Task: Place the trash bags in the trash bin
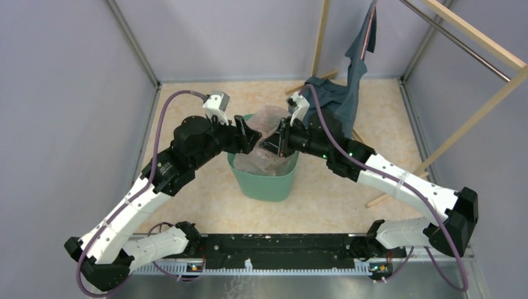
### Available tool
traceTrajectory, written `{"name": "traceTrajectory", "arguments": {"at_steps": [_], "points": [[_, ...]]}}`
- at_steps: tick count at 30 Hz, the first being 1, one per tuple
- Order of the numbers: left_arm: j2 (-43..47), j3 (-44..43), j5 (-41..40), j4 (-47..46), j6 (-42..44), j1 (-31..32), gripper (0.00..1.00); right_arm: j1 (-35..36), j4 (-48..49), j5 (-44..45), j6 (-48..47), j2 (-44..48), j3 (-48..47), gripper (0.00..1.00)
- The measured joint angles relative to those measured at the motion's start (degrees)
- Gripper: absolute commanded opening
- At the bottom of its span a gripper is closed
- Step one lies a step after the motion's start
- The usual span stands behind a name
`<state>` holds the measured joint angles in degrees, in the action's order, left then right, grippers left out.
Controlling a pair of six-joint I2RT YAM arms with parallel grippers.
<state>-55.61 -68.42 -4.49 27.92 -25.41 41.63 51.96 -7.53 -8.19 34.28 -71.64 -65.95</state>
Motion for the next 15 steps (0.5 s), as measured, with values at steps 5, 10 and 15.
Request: {"name": "traceTrajectory", "arguments": {"at_steps": [5, 10, 15], "points": [[1.4, 2.3, 2.4, -2.2, -2.3, 0.0, 0.59, 0.0, 0.0, -0.3, -1.6, 0.0, -0.3, 0.15], [-0.4, 2.3, 2.5, -4.5, -2.7, 0.0, 0.10, 0.4, -1.2, -1.0, -4.1, -0.4, -1.8, 0.31], [-1.8, 1.6, 1.8, -3.8, -0.3, -0.1, 0.00, 1.0, -7.0, 1.2, -9.8, -0.4, -5.2, 0.70]]}}
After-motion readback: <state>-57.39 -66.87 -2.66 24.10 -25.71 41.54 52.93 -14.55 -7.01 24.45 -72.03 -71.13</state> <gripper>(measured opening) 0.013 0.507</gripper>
